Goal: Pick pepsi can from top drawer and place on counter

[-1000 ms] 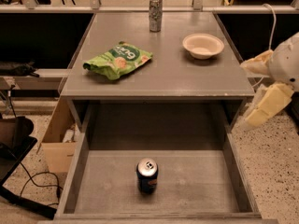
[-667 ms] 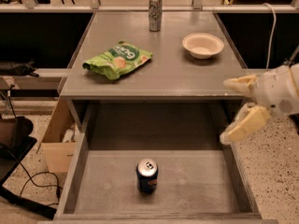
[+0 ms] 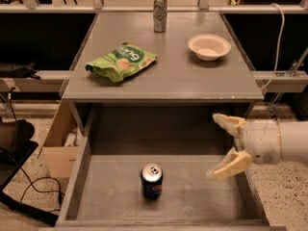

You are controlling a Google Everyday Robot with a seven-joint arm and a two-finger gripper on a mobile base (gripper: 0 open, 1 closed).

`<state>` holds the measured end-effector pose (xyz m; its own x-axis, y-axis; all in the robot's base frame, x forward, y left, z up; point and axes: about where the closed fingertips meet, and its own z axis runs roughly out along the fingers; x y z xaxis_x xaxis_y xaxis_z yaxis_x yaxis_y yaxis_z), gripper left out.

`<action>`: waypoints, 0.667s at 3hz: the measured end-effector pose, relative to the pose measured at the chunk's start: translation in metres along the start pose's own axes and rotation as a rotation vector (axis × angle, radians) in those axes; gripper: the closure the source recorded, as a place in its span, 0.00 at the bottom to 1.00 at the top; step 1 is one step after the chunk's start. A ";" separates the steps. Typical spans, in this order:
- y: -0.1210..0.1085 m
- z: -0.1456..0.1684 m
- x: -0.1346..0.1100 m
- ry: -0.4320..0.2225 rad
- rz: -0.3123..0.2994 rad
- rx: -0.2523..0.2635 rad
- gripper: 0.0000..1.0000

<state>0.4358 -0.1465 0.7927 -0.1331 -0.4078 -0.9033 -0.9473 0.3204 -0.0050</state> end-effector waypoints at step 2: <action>0.016 0.099 0.014 0.019 -0.029 -0.028 0.00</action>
Offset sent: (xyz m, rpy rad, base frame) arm 0.0217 0.1231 -0.0704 -0.0546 -0.0063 0.0545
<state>0.4480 -0.0625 0.7379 -0.1105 -0.4333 -0.8944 -0.9587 0.2838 -0.0190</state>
